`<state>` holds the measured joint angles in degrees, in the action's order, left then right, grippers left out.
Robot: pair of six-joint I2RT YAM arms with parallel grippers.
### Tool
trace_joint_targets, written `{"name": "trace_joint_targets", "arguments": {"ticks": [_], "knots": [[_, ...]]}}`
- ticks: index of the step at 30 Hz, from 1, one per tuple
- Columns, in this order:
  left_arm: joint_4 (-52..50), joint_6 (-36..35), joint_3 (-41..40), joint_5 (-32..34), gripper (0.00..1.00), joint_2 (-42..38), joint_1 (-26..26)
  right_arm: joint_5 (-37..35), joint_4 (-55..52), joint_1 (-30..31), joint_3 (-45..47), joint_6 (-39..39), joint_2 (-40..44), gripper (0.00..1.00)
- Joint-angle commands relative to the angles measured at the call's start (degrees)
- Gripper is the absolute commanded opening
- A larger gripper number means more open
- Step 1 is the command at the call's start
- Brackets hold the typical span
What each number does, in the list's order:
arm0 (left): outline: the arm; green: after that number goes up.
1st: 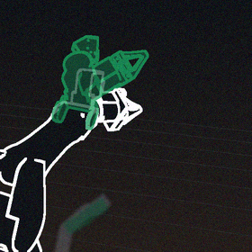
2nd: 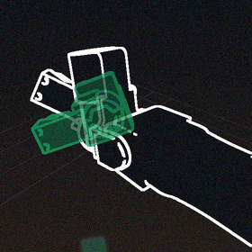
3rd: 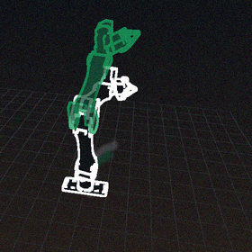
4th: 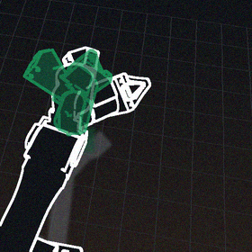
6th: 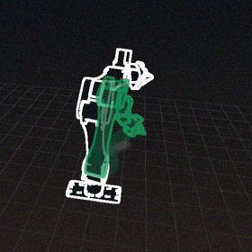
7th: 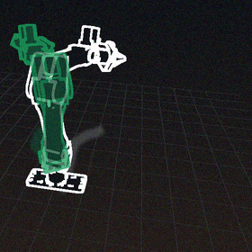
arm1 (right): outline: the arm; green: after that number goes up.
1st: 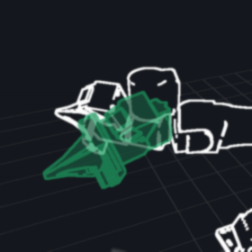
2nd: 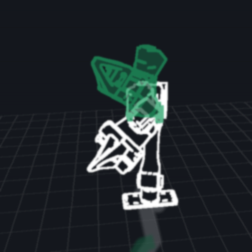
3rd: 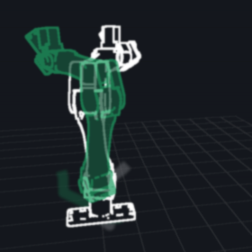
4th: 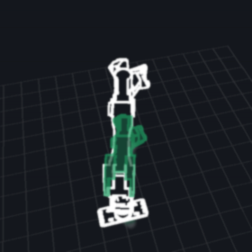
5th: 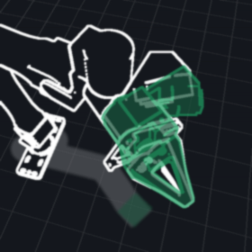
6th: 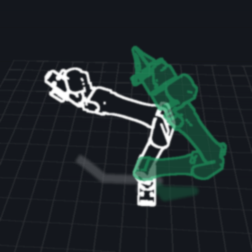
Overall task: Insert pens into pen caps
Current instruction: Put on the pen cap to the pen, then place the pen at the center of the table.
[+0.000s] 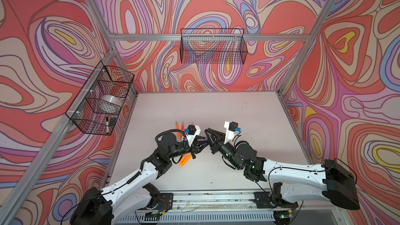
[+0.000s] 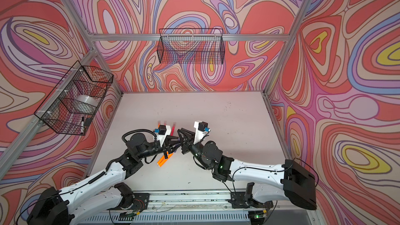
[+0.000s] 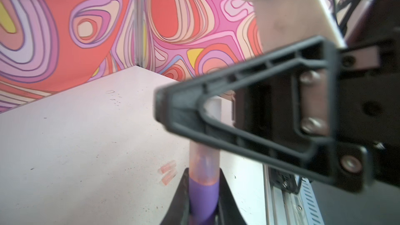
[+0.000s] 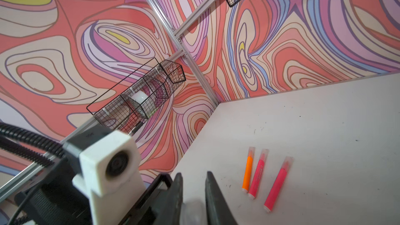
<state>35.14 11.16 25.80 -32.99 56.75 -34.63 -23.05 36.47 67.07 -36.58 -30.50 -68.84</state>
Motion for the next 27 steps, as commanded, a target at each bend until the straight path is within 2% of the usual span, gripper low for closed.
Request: {"name": "trace_joint_targets", "arguments": {"ticks": [1,6,10,16,23,27], "knots": [[10.64,2.81,1.35,14.96,0.00,1.43,4.05,4.63,-13.75,4.46,-0.93,2.37,3.12,0.33],[10.40,3.64,-0.74,15.13,0.00,3.47,4.05,1.89,-20.04,4.44,-4.60,4.95,6.69,0.51],[4.81,4.69,-0.82,19.98,0.00,5.62,4.03,-0.15,-21.58,4.42,-3.37,5.29,9.57,0.56],[-12.89,6.37,9.49,24.89,0.00,17.71,4.05,-4.87,-24.09,4.44,0.15,2.50,13.32,0.60],[-25.39,9.73,20.07,27.64,0.00,33.72,3.97,-8.69,-29.90,4.31,-1.24,-0.83,11.24,0.66],[-31.86,10.60,25.04,30.20,0.00,40.17,3.91,-9.50,-30.62,4.38,-1.37,-1.39,10.48,0.76]]}}
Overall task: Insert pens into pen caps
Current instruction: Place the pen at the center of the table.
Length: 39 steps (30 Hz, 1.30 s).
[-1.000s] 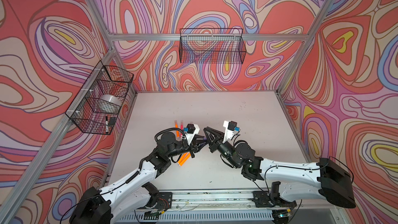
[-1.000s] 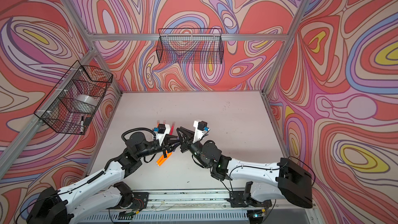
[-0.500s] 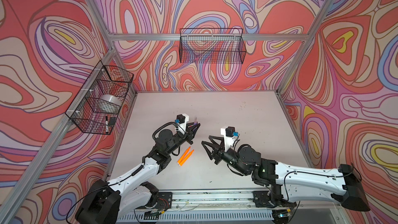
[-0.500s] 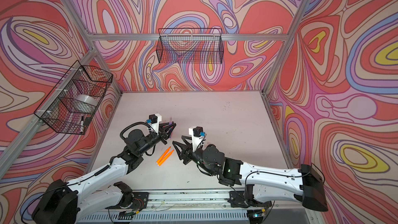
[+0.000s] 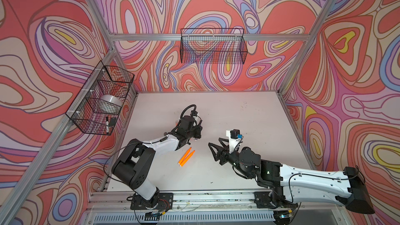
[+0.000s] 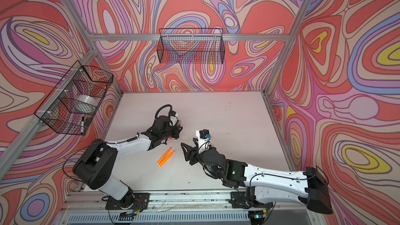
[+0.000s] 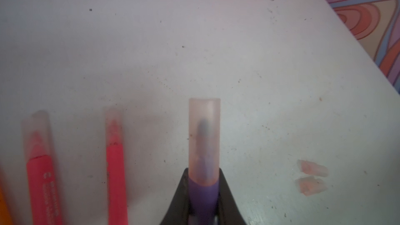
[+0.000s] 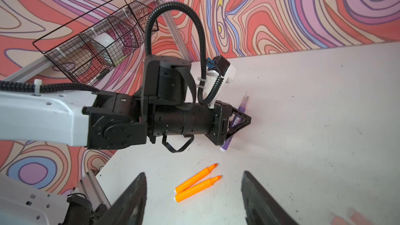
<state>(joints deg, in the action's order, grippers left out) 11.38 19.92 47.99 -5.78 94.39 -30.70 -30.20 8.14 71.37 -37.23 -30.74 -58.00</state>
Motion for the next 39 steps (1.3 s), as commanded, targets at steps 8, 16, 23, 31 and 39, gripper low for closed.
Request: {"name": "trace_joint_targets", "arguments": {"ticks": [8,16,23,31,39], "knots": [[-15.73,1.09,8.94,5.78,0.00,10.14,0.02,-4.48,-3.67,0.04,-1.26,-2.25,-1.33,0.82],[-17.03,0.73,10.35,4.95,0.18,11.68,-0.02,-5.11,-3.83,0.07,-1.00,-2.48,-0.87,0.83],[-17.51,0.16,10.82,4.12,0.36,11.18,-0.06,-5.99,-4.59,0.00,-1.13,-2.03,-0.12,0.84],[-18.07,-1.02,10.02,3.41,0.54,3.93,-0.17,-6.98,-5.94,0.06,-1.94,-0.96,0.91,0.85],[-18.49,-1.38,0.77,6.60,0.54,-13.77,-2.26,-9.21,-7.28,0.01,-2.05,1.20,3.23,0.87]]}}
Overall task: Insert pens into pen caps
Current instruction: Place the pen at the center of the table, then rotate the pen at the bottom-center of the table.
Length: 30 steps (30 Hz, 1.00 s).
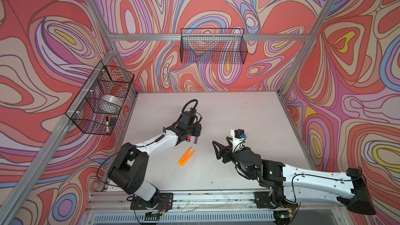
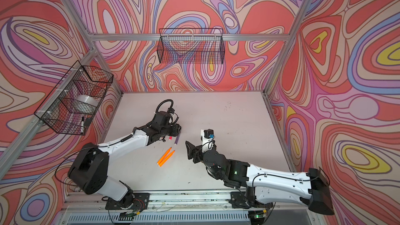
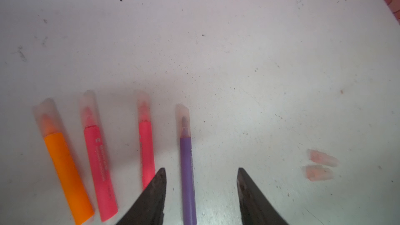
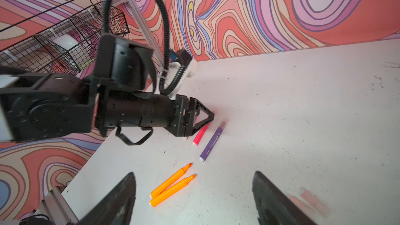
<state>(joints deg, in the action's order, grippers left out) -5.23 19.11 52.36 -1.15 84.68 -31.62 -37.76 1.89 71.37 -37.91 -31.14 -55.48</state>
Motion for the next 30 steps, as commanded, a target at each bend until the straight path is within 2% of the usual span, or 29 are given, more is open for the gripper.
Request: {"name": "trace_joint_targets", "arguments": {"ticks": [1,9,16,21,30], "knots": [[-2.16,-0.36,-5.17,2.90,0.54,-6.30,-2.12,-1.66,-1.03,-0.09,-1.42,1.74,0.66,0.87],[-8.74,2.79,-14.21,10.88,0.53,-19.77,-10.13,-0.73,-3.29,-0.09,-0.41,-2.15,0.90,0.85],[-12.15,8.10,-23.24,8.14,0.51,-28.49,-12.45,1.90,-5.31,-0.03,-1.03,-4.40,0.34,0.84],[-10.37,10.02,-26.98,6.86,0.49,-25.82,-13.40,3.69,-5.36,-0.09,-1.18,-5.66,-1.61,0.84],[-7.08,8.93,-24.92,9.67,0.49,-18.70,-14.09,4.12,-7.42,-0.09,-3.44,-6.55,-4.58,0.83]]}}
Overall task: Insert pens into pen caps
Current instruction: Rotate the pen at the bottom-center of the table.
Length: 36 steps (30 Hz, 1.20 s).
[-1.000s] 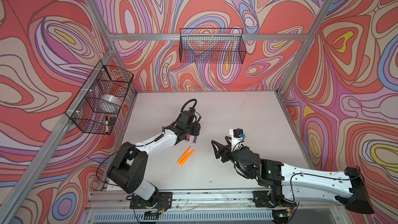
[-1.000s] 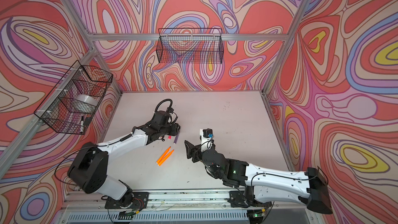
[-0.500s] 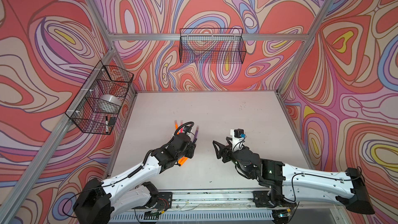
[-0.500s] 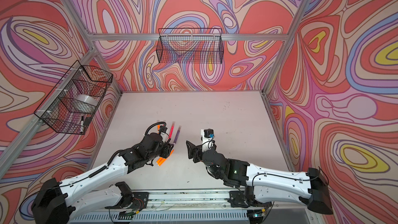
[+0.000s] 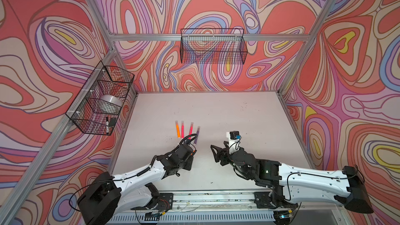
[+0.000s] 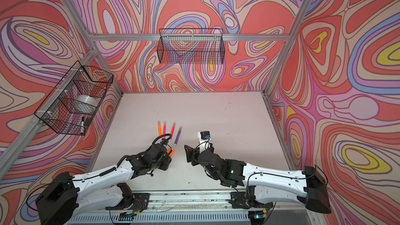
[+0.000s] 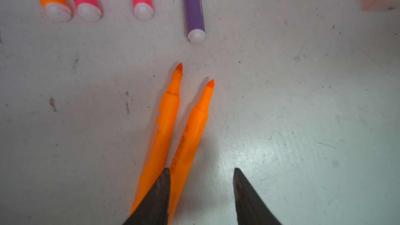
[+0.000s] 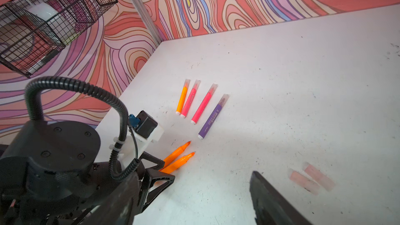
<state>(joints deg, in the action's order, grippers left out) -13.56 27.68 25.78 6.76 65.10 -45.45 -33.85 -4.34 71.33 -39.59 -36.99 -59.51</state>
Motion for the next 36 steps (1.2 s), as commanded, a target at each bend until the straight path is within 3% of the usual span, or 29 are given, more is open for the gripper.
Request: {"name": "trace_joint_targets", "arguments": {"ticks": [1,26,31,36], "knots": [[1.27,-0.03,2.10,1.84,0.49,1.69,-0.25,0.05,-1.56,-0.05,-2.04,-0.78,-0.78,0.83],[1.43,-0.57,6.21,2.10,0.50,11.00,-1.64,-2.72,-4.82,-0.05,-1.86,-1.68,1.64,0.83],[0.50,-0.21,6.55,3.43,0.43,11.04,-3.82,-2.73,-4.71,-0.03,-1.80,-1.77,1.58,0.83],[-0.02,0.59,6.09,4.46,0.31,10.46,-4.69,-2.66,-4.77,-0.05,-1.95,-1.77,1.58,0.83]]}}
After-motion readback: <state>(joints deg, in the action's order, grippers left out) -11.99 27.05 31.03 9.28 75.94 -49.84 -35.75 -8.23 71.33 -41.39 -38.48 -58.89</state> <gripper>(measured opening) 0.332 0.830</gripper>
